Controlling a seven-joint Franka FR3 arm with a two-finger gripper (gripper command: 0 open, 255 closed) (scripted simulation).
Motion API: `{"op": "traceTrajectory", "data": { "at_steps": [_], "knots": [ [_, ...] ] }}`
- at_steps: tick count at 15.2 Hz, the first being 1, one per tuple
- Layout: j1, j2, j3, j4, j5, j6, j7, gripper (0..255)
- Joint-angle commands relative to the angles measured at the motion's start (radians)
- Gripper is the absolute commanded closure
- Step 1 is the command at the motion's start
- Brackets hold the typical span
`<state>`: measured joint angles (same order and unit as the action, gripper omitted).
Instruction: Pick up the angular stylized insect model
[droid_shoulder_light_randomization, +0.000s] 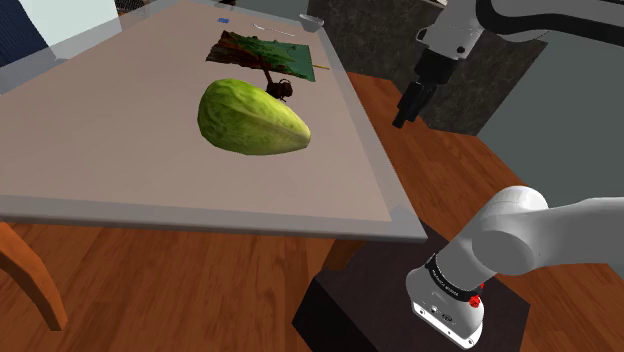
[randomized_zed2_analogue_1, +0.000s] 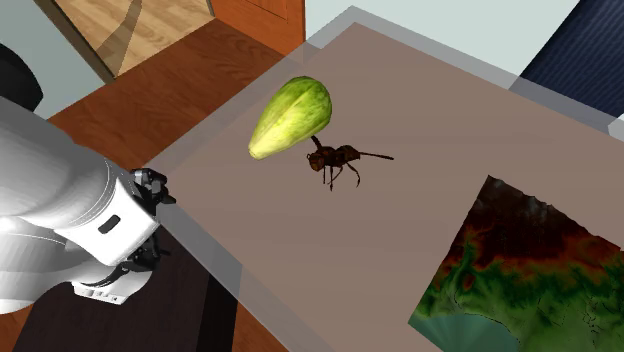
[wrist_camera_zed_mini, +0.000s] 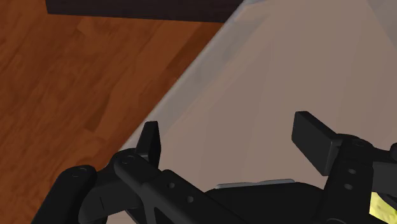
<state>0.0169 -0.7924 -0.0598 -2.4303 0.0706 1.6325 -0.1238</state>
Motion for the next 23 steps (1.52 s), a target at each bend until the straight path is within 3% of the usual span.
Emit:
{"op": "traceTrajectory", "data": {
  "at_steps": [1,11,23],
  "knots": [
    [0.0,0.0,0.0,0.0,0.0,0.0,0.0,0],
    [0.019,0.357,0.129,0.279,0.085,0.086,0.243,0],
    [0.038,0.834,0.213,0.8,0.062,0.052,0.527,0]
  ]
}}
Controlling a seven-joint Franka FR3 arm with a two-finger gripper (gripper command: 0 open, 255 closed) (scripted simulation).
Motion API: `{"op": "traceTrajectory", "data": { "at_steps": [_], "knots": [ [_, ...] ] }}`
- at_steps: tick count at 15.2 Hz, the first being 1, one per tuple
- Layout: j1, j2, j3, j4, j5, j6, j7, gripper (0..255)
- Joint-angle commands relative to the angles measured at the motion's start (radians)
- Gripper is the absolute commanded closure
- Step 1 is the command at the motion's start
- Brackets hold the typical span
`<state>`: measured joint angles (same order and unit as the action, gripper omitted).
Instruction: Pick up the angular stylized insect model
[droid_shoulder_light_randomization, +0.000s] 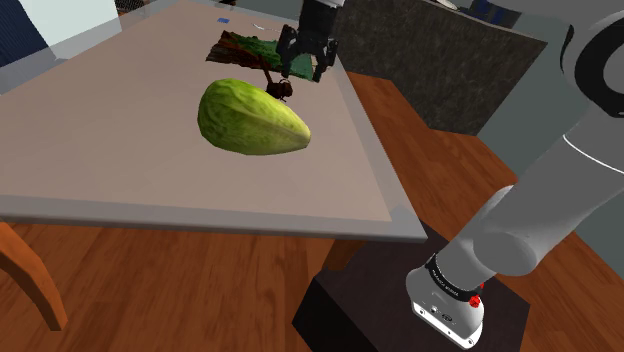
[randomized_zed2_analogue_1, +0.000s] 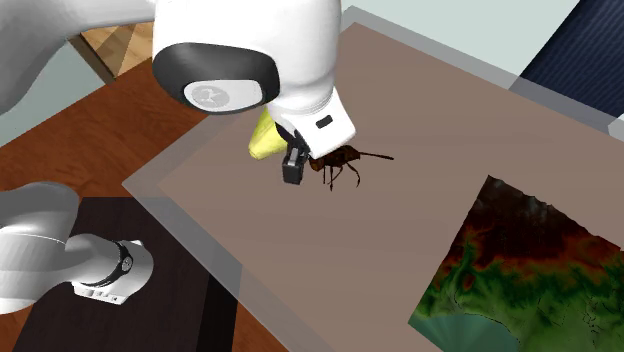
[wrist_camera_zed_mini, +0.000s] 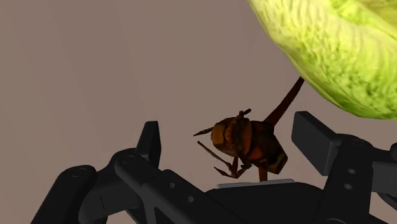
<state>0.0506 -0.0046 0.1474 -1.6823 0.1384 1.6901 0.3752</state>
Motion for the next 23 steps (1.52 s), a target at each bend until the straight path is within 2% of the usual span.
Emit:
{"op": "traceTrajectory", "data": {
  "at_steps": [1,6,15,16,23],
  "knots": [
    [0.009,0.09,0.009,0.109,-0.012,-0.017,0.051,0],
    [0.038,0.317,0.014,0.424,-0.044,-0.103,0.152,0],
    [0.035,0.292,0.013,0.285,-0.038,0.01,0.137,0],
    [0.034,0.288,0.012,0.279,-0.038,0.012,0.135,255],
    [0.034,0.287,0.013,0.278,-0.037,0.012,0.136,255]
  ]
}}
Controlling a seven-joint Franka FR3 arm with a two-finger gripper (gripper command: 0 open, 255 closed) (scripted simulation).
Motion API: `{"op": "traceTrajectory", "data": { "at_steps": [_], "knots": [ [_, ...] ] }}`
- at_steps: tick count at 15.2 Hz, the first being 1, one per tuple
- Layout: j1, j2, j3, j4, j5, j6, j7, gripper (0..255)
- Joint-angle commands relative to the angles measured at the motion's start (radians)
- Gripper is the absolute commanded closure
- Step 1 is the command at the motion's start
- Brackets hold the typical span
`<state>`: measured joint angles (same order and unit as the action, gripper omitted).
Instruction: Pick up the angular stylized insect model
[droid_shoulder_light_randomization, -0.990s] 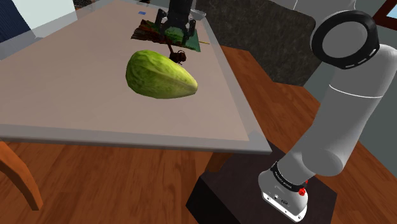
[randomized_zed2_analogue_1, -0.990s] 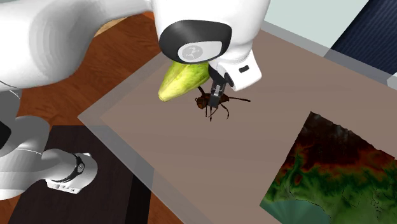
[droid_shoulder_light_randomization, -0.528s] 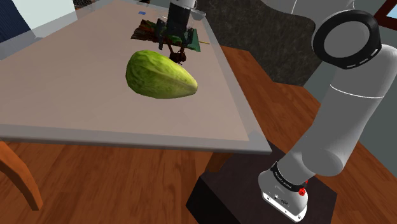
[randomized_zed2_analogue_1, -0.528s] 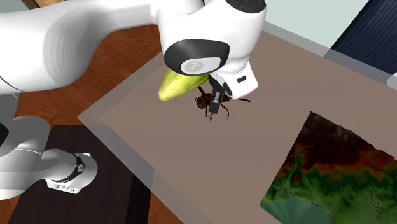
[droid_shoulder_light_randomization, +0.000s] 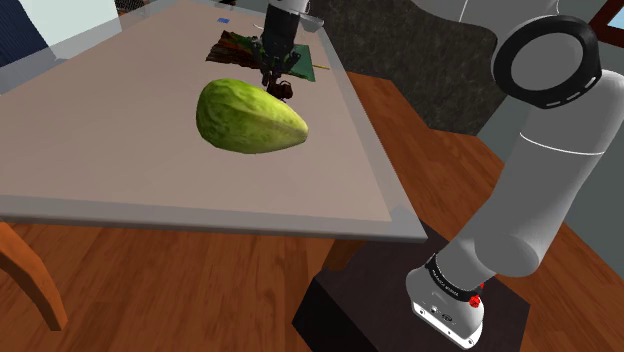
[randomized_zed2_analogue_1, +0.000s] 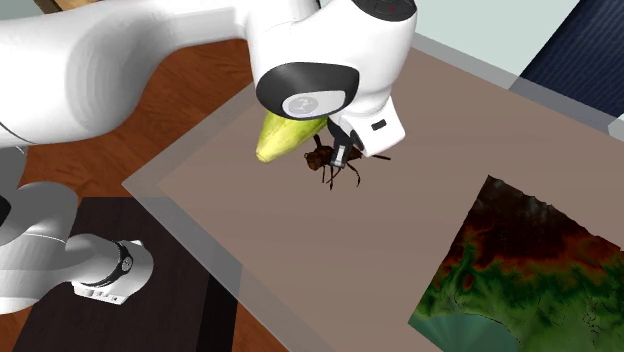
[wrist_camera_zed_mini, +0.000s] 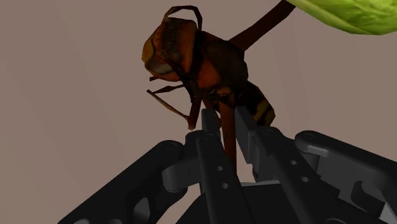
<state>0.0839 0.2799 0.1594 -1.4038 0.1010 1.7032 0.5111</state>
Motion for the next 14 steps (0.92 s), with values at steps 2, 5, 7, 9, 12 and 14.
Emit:
{"op": "traceTrajectory", "data": {
  "at_steps": [2,5,7,9,12,14],
  "knots": [
    [0.001,0.008,0.0,0.006,-0.001,-0.003,0.001,255],
    [0.002,0.015,0.001,0.058,-0.003,-0.046,0.006,255],
    [0.003,0.022,0.001,0.094,-0.004,-0.076,0.01,255],
    [0.005,0.03,0.001,0.134,-0.006,-0.107,0.014,255],
    [0.007,0.046,0.002,0.198,-0.008,-0.155,0.021,255],
    [0.009,0.059,0.003,0.245,-0.01,-0.189,0.026,255]
  ]
}}
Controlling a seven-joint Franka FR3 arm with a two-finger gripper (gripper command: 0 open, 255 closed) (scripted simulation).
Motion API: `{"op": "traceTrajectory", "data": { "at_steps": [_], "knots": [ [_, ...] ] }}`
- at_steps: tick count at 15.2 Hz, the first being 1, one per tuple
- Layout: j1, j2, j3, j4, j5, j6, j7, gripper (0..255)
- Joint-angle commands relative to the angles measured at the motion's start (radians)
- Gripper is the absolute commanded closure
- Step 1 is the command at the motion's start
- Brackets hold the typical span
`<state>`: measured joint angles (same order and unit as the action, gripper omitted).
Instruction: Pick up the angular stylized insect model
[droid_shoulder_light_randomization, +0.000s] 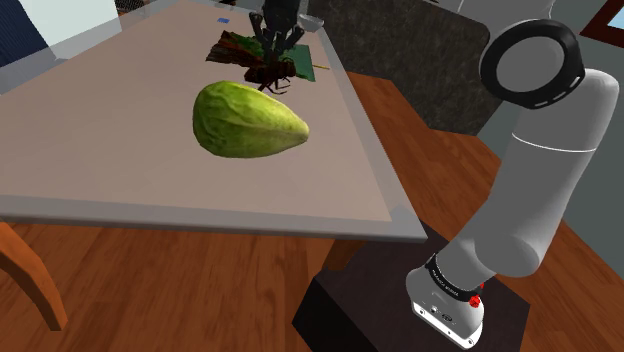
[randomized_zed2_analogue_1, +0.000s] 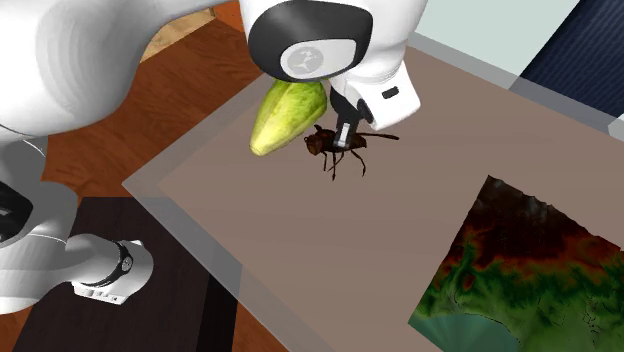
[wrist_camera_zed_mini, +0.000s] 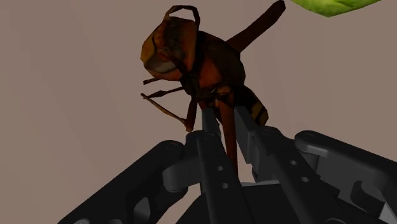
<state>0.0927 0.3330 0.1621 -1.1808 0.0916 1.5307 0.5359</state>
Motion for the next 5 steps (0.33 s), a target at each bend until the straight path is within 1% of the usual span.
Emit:
{"op": "traceTrajectory", "data": {
  "at_steps": [1,3,5],
  "knots": [
    [0.001,0.014,0.0,0.047,-0.002,-0.034,0.003,255],
    [0.004,0.031,0.001,0.101,-0.005,-0.07,0.008,255],
    [0.004,0.032,0.001,0.106,-0.005,-0.073,0.009,255]
  ]
}}
